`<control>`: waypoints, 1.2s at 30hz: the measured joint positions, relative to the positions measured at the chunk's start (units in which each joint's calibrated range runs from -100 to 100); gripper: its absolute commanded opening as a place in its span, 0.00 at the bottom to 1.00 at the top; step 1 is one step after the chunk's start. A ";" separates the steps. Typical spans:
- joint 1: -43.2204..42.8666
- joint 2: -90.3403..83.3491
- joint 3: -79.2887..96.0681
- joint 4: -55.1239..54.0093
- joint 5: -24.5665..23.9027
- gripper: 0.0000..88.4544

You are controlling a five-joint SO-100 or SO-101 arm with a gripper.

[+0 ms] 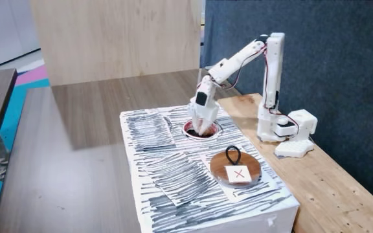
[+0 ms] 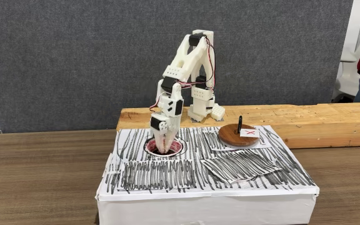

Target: Pick the brown debris from the hole.

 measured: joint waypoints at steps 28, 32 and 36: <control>-33.96 -31.95 0.00 20.75 0.05 0.01; -42.71 -32.11 0.00 20.75 0.26 0.02; -43.90 -32.28 0.00 20.75 0.05 0.02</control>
